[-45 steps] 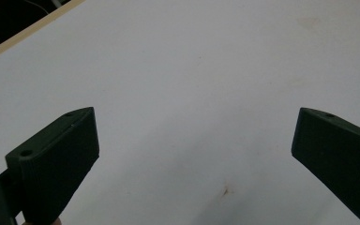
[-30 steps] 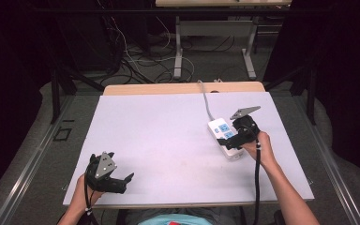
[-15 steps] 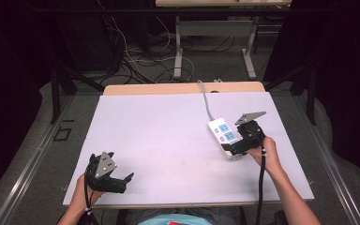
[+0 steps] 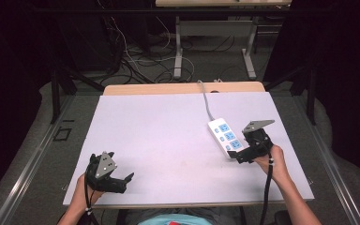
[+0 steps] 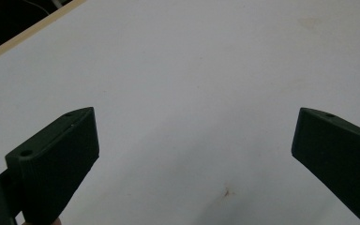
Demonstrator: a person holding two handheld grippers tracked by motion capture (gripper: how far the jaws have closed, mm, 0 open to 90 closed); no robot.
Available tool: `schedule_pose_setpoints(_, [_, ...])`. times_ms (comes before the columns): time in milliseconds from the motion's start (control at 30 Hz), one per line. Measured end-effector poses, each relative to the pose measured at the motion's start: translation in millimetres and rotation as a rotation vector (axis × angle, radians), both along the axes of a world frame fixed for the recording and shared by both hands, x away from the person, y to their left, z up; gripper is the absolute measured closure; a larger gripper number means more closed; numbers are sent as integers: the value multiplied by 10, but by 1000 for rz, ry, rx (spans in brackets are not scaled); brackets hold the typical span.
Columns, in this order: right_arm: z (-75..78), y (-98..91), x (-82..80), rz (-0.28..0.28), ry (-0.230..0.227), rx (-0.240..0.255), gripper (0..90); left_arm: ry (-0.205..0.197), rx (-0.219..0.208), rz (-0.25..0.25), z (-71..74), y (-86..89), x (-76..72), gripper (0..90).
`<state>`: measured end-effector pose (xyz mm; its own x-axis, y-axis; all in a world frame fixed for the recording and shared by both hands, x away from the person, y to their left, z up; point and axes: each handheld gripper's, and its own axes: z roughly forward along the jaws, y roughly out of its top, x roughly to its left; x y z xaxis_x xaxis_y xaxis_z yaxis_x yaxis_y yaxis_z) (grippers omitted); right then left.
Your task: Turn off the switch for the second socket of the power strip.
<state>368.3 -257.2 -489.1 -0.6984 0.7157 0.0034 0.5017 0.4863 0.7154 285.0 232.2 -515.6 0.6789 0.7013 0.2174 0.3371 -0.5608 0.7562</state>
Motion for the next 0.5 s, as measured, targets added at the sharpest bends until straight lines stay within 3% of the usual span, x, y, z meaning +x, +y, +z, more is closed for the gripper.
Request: schedule_pose_setpoints(500, [-100,-138,-244,-19,10,8,0,-5,-3,4,-3,-6,0,10])
